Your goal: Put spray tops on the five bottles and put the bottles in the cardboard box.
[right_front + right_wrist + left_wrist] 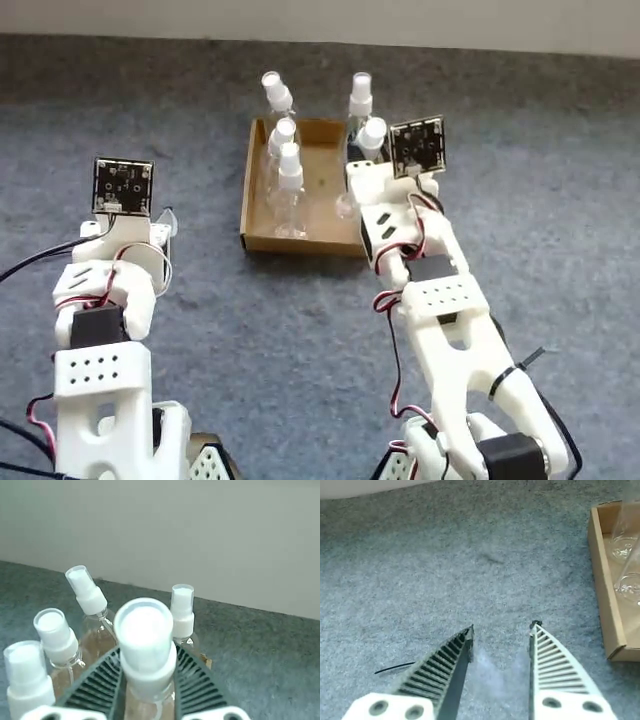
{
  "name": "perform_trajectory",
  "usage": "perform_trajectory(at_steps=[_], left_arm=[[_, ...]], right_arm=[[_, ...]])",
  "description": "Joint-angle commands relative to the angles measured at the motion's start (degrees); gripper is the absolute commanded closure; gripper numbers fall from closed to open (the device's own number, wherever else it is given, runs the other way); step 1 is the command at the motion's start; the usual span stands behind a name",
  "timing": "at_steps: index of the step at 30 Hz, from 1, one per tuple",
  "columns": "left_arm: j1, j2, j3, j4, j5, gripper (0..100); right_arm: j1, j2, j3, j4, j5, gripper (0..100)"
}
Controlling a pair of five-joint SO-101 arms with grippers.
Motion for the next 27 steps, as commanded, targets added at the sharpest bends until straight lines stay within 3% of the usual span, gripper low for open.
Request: perform_trajectory(at_steps=[1, 11, 27], left_arm=[[-0.6, -0.7, -0.3, -1.0, 0.2, 83], [-0.6, -0.7, -0.3, -1.1, 0.2, 83], [-0.6, -0.7, -0.3, -1.0, 0.2, 83]], right_arm=[[0.8, 1.4, 0.0, -3.2, 0.7, 99.4], [1.7, 10.2, -2.9, -9.9, 0.6, 99.4], [1.4, 14.5, -1.8, -9.9, 0.6, 97.4]])
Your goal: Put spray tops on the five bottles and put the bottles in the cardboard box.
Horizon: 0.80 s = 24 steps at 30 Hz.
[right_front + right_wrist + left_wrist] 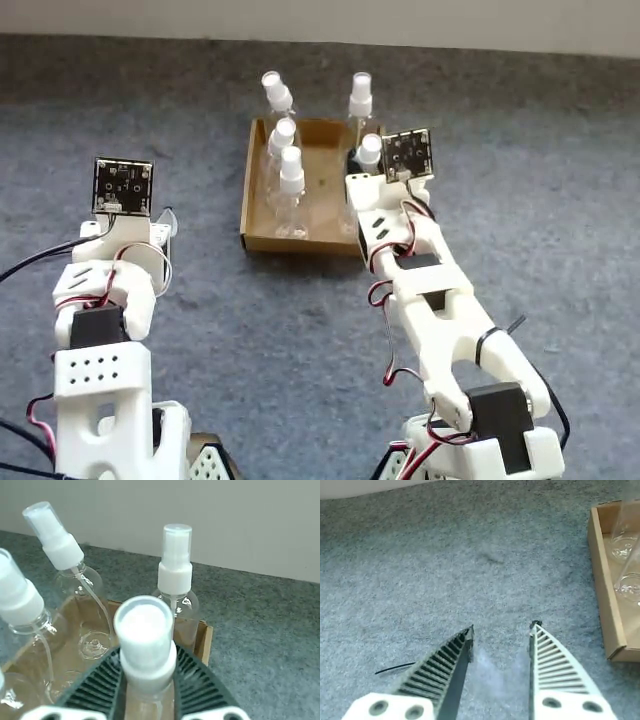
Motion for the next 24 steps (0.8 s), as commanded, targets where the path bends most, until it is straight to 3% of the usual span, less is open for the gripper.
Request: perform_trajectory(at_steps=[1, 7, 19, 24], left_arm=[[-0.6, -0.7, -0.3, -1.0, 0.2, 83], [-0.6, -0.7, -0.3, -1.0, 0.2, 83], [-0.6, -0.6, -0.3, -1.0, 0.2, 83], [0.6, -0.6, 0.6, -1.1, 0.1, 83]], right_arm=[[0.4, -0.7, -1.6, -0.7, 0.6, 95.0], [-0.6, -0.7, -0.9, -0.7, 0.6, 79.6], [-0.9, -1.7, -1.5, -0.6, 0.6, 78.9], [-0.8, -8.3, -2.2, 6.5, 0.6, 78.6]])
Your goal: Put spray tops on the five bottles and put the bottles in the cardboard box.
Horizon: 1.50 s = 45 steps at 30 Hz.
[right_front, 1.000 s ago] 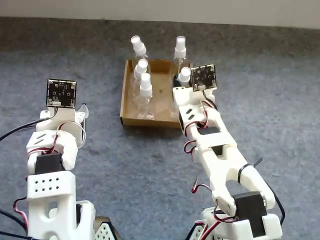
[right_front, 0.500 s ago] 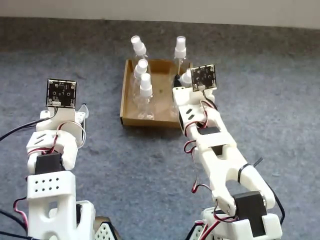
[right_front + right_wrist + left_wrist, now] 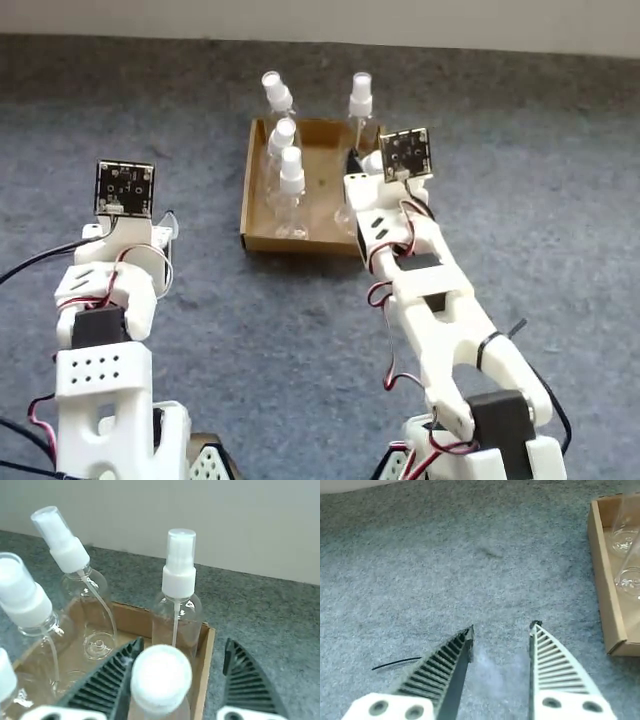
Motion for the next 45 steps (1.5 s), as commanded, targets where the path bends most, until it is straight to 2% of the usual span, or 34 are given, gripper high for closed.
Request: perform_trajectory(at_steps=[1, 15, 27, 29, 31, 34, 43, 45], left_arm=[[0.9, -0.6, -0.3, -0.8, 0.1, 83], [1.8, -0.6, -0.3, -0.8, 0.1, 83], [1.1, -1.5, -0.7, -0.7, 0.1, 83], [-0.5, -3.9, -0.2, -0.6, 0.2, 83], [-1.4, -7.7, 1.2, -0.6, 0.2, 83], [-1.4, -15.3, 4.9, -0.7, 0.2, 83], [-1.3, -41.1, 21.1, -0.6, 0.2, 83], [-1.3, -46.0, 26.1, -0.6, 0.1, 83]], right_arm=[[-0.4, -6.5, -2.9, 4.6, 0.6, 78.6], [-0.7, -10.4, -12.4, 15.8, 0.6, 78.6], [-0.3, -11.1, -24.2, 32.7, 0.6, 78.9], [-0.3, -13.8, -25.3, 37.3, 0.6, 81.3], [-0.2, -18.1, -25.4, 40.8, 0.6, 88.1], [0.1, -26.0, -21.1, 46.1, 0.6, 99.1], [6.3, -54.5, 6.0, 49.4, 1.0, 99.3], [6.6, -60.6, 13.8, 49.4, 4.2, 99.3]])
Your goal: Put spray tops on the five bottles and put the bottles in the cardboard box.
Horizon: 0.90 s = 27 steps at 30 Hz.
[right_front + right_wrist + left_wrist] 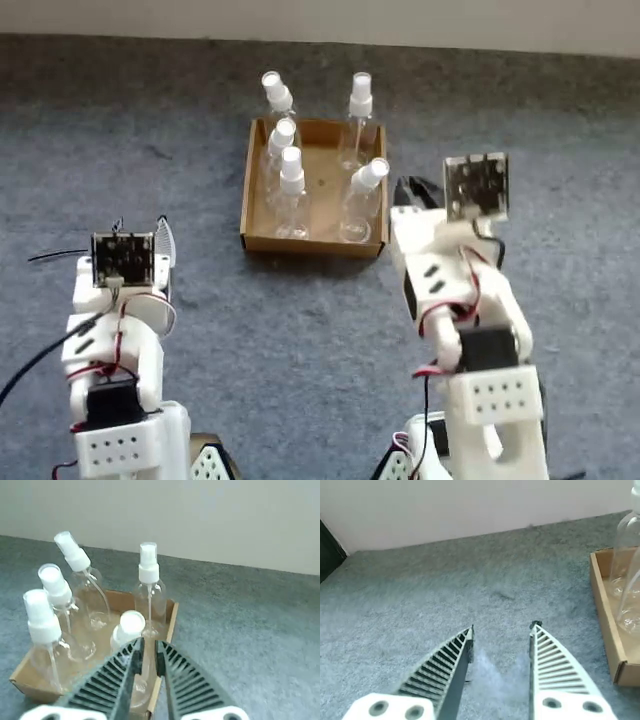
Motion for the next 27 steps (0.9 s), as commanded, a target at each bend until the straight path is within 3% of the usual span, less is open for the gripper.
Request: perform_trajectory(at_steps=[1, 5, 10, 21, 25, 27], left_arm=[[-0.7, -11.1, 8.0, -0.8, -0.1, 83], [-0.7, -10.2, 12.7, -1.1, -0.3, 83], [-0.7, -8.9, 12.8, 3.6, -0.3, 83], [-0.9, -9.1, 12.8, 39.1, -0.4, 83], [-10.1, -9.4, 12.8, 39.7, -0.4, 84], [-14.1, -9.4, 12.8, 39.7, -0.9, 92]], right_arm=[[1.3, -12.0, 12.0, 0.1, 6.0, 99.3], [1.4, -24.0, 26.4, 0.1, 12.1, 99.3], [1.4, -39.5, 39.5, 3.8, 13.2, 99.3], [1.4, -39.6, 46.3, 15.2, 13.2, 99.3], [1.4, -39.6, 46.3, 24.0, 13.2, 99.3], [1.4, -39.6, 46.3, 29.2, 13.2, 99.3]])
